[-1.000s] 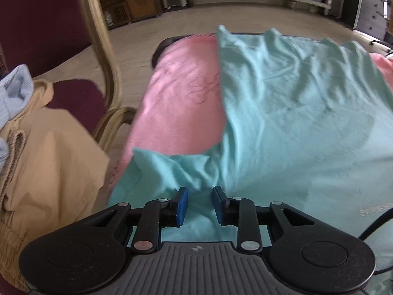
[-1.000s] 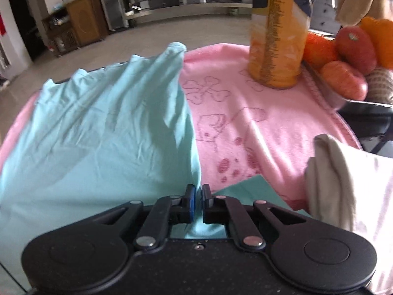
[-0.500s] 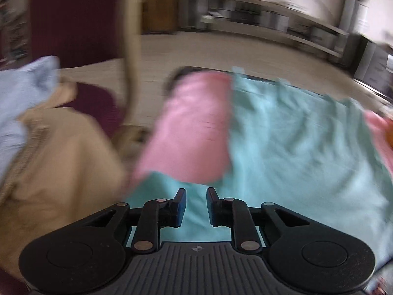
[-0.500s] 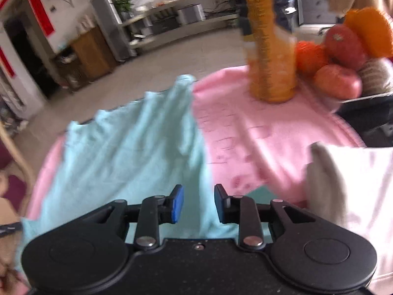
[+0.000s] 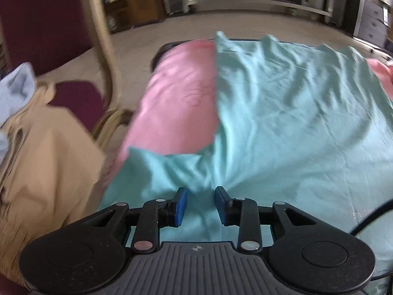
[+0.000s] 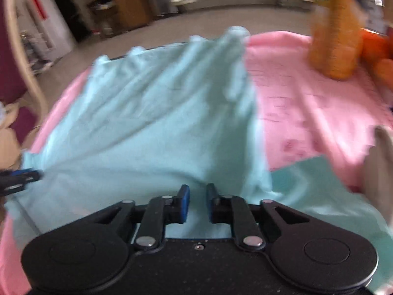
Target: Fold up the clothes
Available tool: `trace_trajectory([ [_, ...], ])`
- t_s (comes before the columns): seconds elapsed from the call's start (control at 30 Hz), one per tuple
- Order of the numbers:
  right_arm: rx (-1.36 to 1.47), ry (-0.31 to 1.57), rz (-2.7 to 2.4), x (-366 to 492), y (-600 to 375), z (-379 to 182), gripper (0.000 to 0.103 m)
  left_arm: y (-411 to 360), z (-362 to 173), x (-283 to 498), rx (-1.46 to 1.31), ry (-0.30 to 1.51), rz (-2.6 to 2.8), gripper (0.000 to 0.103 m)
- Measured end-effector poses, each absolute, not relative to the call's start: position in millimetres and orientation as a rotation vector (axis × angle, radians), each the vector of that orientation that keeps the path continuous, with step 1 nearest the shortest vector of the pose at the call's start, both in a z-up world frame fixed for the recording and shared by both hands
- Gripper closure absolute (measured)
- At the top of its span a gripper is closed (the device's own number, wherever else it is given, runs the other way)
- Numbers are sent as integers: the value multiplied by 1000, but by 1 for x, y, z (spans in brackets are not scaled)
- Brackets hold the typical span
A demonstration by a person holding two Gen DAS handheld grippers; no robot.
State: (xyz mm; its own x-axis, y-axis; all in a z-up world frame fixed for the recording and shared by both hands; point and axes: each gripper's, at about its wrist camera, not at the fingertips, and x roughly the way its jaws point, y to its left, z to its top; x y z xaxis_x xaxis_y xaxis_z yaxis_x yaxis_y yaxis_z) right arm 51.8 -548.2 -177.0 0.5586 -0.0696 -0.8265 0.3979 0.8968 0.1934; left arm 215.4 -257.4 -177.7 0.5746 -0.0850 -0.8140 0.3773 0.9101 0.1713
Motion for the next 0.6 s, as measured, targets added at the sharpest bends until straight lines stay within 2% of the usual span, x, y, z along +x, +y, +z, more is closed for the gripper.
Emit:
trace_trajectory([
  [0.03,379,945,-329,47,-552,-176,92,-254,-178,215,353,925,-243,83],
  [0.1,434,940,-377,35,-562,-172,93,-244,-173,212,317,945,-224,85],
  [0.2,465,888,-411,18,-563,-157,90,-240,-154,195,259,913,-296,85],
  [0.3,456,860,-352,15,-550,-149,85,-253,-146,176,246,875,-418,79],
  [0.53,388,878,-149,30,-511,-153,84,-289,-170,158,362,868,-592,79],
  [0.6,397,910,-85,37,-503,-160,80,-293,-177,158,383,893,-600,79],
])
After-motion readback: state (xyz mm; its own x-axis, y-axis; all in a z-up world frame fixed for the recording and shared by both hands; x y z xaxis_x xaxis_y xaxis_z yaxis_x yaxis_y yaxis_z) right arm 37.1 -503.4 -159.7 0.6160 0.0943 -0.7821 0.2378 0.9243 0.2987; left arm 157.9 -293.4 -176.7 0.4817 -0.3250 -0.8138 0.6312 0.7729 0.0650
